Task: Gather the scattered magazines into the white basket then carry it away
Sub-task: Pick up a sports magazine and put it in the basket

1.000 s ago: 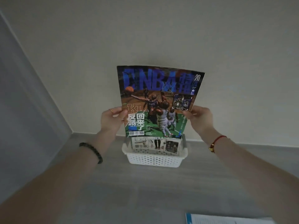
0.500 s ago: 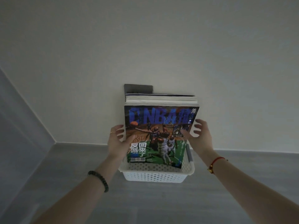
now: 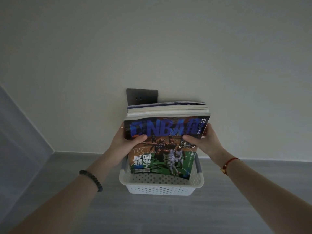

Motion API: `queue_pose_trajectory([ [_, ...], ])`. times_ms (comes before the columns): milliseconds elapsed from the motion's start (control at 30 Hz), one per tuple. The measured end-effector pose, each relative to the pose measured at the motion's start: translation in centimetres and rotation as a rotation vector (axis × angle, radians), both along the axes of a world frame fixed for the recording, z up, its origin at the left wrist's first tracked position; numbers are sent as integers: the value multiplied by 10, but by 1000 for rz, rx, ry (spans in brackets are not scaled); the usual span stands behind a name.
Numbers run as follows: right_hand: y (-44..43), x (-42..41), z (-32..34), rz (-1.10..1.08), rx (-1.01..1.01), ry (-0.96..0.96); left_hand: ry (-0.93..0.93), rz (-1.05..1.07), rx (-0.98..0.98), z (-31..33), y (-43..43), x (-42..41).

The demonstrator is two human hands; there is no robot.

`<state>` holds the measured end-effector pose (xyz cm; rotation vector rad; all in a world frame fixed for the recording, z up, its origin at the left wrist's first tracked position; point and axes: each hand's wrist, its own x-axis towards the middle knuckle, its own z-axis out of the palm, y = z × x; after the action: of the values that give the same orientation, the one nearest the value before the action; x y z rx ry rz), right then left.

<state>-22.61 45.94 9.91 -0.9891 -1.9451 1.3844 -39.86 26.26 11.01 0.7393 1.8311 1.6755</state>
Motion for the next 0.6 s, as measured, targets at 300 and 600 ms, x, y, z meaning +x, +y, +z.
queue_pose_trajectory([
  [300,-5,10,1,128,62,87,20,40,108,-11,-11,5],
  [600,5,-8,13,49,161,123,54,23,82,4,12,-9],
])
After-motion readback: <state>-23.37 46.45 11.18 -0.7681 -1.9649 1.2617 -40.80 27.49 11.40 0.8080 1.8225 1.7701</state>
